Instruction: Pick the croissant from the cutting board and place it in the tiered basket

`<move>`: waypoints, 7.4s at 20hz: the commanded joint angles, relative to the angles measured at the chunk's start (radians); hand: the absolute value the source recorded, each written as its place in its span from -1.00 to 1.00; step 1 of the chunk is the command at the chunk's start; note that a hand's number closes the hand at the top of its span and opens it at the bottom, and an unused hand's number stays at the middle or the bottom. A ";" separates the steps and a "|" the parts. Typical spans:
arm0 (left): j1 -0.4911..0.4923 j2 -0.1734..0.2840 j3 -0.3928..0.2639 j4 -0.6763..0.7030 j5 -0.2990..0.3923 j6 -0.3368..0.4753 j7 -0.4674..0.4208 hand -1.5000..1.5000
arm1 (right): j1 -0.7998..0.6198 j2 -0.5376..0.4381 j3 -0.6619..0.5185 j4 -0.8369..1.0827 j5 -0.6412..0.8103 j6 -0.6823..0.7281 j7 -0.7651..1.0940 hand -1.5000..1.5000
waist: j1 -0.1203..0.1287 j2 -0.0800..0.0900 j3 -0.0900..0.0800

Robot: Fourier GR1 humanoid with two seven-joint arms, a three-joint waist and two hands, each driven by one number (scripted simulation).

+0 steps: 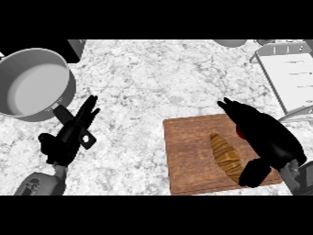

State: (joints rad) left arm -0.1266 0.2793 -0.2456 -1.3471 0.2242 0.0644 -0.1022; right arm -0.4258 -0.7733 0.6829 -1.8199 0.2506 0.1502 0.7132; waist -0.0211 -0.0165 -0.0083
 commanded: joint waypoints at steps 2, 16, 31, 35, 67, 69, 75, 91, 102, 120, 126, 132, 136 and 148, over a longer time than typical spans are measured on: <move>0.021 0.012 0.016 -0.003 0.011 -0.038 -0.024 0.00 | -0.043 0.005 0.009 -0.238 -0.076 0.182 0.363 -1.00 | 0.010 0.008 0.005; -0.006 -0.022 0.030 0.035 -0.020 -0.062 -0.031 0.00 | 0.015 0.127 0.076 -0.141 0.152 0.178 0.535 -1.00 | 0.017 0.016 0.007; -0.054 -0.051 0.085 -0.004 -0.056 -0.075 0.043 0.00 | 0.230 0.212 -0.028 -0.014 0.330 0.155 0.330 -1.00 | 0.015 0.015 0.008; 0.012 -0.067 0.075 -0.044 -0.088 -0.073 0.026 0.00 | 0.264 0.235 -0.085 0.108 0.382 0.117 0.207 -1.00 | 0.020 0.016 0.008; -0.024 -0.146 0.178 0.005 -0.177 -0.136 0.053 0.00 | 0.343 0.477 -0.354 0.226 0.681 -0.019 -0.069 1.00 | 0.003 0.015 0.008; 0.050 -0.117 0.209 -0.024 -0.164 -0.135 0.008 0.00 | 0.457 0.464 -0.492 0.266 0.705 -0.123 0.087 1.00 | -0.052 0.005 0.008; 0.091 -0.117 0.222 -0.029 -0.165 -0.118 -0.005 0.00 | 0.533 0.445 -0.861 0.234 0.724 -0.310 0.425 1.00 | -0.099 -0.004 0.005; 0.007 -0.130 0.180 -0.058 -0.166 -0.175 0.058 0.00 | 0.189 0.314 -1.122 -0.201 0.780 -0.060 0.570 1.00 | 0.031 0.017 0.007; 0.022 -0.176 0.132 -0.044 -0.221 -0.150 0.017 0.00 | -0.287 0.175 -1.176 0.380 0.802 -0.128 0.465 1.00 | 0.057 0.023 0.008; -0.021 -0.172 0.165 -0.003 -0.212 -0.176 0.001 0.00 | -0.652 -0.010 -1.275 1.336 0.757 -0.472 0.036 1.00 | 0.078 0.040 0.011; -0.068 -0.192 0.157 -0.026 -0.212 -0.165 0.061 0.00 | -0.700 0.019 -1.337 1.438 0.693 -0.587 -0.028 1.00 | 0.083 0.041 0.012; -0.031 -0.193 0.159 -0.032 -0.213 -0.163 0.043 0.00 | -0.741 0.052 -1.482 1.471 0.551 -0.655 0.071 1.00 | 0.073 0.034 0.011; -0.024 -0.185 0.156 -0.026 -0.218 -0.173 0.037 0.00 | -0.769 0.068 -1.526 1.481 0.488 -0.714 0.002 -1.00 | 0.077 0.036 0.011; 0.053 -0.163 0.178 -0.009 -0.223 -0.180 -0.020 0.00 | -0.635 -0.019 -1.410 1.448 0.683 -1.124 0.055 -1.00 | 0.041 0.021 0.006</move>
State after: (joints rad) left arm -0.1265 0.1051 -0.0737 -1.3569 0.0022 -0.1095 -0.0856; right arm -1.1117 -0.7670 -0.7662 -0.3596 0.8573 -0.8125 0.7053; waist 0.0301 0.0112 -0.0004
